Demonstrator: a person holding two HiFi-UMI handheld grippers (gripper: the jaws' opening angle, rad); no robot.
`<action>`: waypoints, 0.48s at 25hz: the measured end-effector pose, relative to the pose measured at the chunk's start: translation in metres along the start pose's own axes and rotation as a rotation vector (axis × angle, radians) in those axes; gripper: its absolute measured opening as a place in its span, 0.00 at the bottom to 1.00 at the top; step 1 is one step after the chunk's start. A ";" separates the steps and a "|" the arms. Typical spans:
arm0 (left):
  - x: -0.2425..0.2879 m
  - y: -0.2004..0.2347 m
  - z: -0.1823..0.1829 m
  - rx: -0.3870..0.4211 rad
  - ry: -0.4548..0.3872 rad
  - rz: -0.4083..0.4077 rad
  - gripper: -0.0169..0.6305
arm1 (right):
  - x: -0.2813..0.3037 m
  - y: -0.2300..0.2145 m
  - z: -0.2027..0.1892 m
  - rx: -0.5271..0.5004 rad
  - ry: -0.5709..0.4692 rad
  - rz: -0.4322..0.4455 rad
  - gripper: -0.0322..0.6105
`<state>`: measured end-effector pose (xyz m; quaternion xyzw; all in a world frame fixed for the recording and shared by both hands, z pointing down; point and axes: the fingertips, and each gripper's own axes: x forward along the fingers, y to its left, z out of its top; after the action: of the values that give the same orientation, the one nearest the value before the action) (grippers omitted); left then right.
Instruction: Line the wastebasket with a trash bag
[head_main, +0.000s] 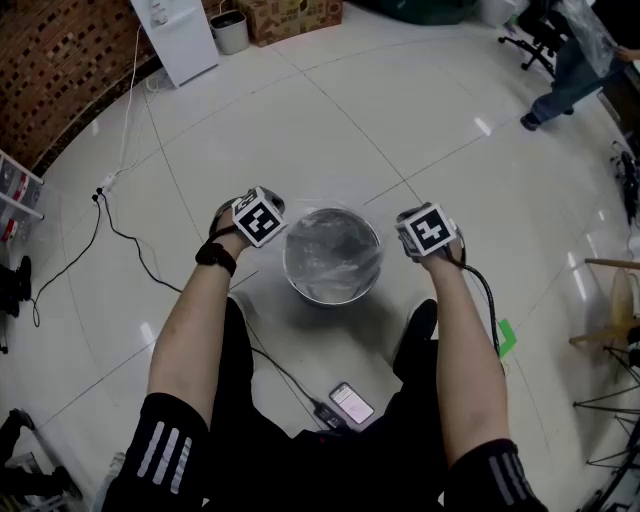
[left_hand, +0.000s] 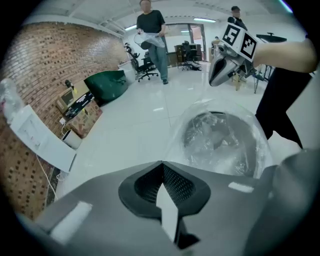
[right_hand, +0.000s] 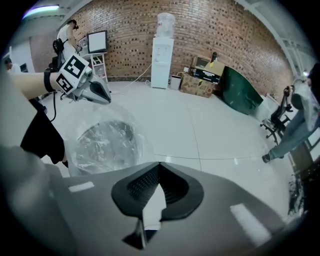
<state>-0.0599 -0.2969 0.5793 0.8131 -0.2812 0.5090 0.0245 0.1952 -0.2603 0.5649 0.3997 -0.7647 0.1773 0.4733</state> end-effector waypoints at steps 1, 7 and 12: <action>0.004 0.004 -0.001 -0.024 -0.005 0.016 0.02 | 0.006 -0.005 -0.004 0.013 0.013 -0.016 0.06; 0.030 0.012 -0.007 -0.105 -0.026 0.050 0.03 | 0.042 -0.022 -0.013 0.029 -0.009 -0.051 0.06; 0.052 0.011 -0.019 -0.137 0.005 0.033 0.04 | 0.074 -0.018 -0.027 0.023 0.030 -0.030 0.06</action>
<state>-0.0638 -0.3228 0.6298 0.8035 -0.3287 0.4910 0.0726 0.2077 -0.2865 0.6401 0.4138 -0.7495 0.1848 0.4826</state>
